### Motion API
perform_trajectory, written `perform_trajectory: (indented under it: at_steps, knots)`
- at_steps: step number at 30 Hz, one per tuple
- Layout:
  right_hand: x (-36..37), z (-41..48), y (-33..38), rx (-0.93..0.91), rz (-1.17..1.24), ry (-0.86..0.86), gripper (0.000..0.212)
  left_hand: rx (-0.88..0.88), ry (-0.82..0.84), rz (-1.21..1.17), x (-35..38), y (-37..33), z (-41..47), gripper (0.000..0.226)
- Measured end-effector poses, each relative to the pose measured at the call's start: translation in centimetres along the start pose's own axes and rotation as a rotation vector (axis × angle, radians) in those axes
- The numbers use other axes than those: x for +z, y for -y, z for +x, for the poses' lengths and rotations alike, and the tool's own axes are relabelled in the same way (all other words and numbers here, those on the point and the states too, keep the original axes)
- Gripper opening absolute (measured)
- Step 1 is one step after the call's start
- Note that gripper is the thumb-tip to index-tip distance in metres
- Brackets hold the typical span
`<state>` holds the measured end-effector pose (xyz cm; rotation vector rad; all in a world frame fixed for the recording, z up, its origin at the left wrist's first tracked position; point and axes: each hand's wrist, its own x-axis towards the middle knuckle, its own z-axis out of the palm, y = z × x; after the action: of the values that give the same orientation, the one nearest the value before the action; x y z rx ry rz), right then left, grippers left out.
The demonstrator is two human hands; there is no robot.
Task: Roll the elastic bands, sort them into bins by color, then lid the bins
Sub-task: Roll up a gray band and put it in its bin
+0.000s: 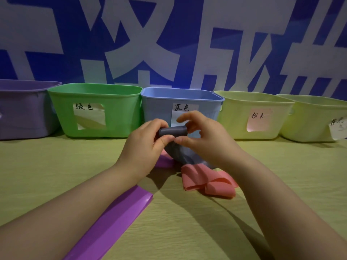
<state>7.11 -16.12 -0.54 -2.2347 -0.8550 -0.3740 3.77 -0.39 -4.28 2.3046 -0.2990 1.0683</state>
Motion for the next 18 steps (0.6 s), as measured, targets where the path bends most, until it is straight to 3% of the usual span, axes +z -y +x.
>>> perform_trajectory:
  at_steps: [6, 10, 15, 18]
  knots:
    - [-0.07, 0.16, -0.09, 0.031, 0.011, 0.034, 0.020, 0.035, -0.010, -0.025, -0.01, -0.31, -0.28, 0.027]
    - [-0.49, 0.31, 0.18, 0.017, 0.010, 0.090, 0.038, 0.106, -0.018, -0.025, -0.29, -0.37, -0.23, 0.035]
    - [-0.25, 0.01, 0.03, 0.135, 0.151, 0.093, 0.045, 0.106, -0.026, 0.010, -0.19, -0.32, -0.33, 0.037]
    - [0.20, -0.06, 0.14, 0.092, 0.243, 0.062, 0.026, 0.030, -0.034, -0.003, -0.28, -0.30, -0.21, 0.033]
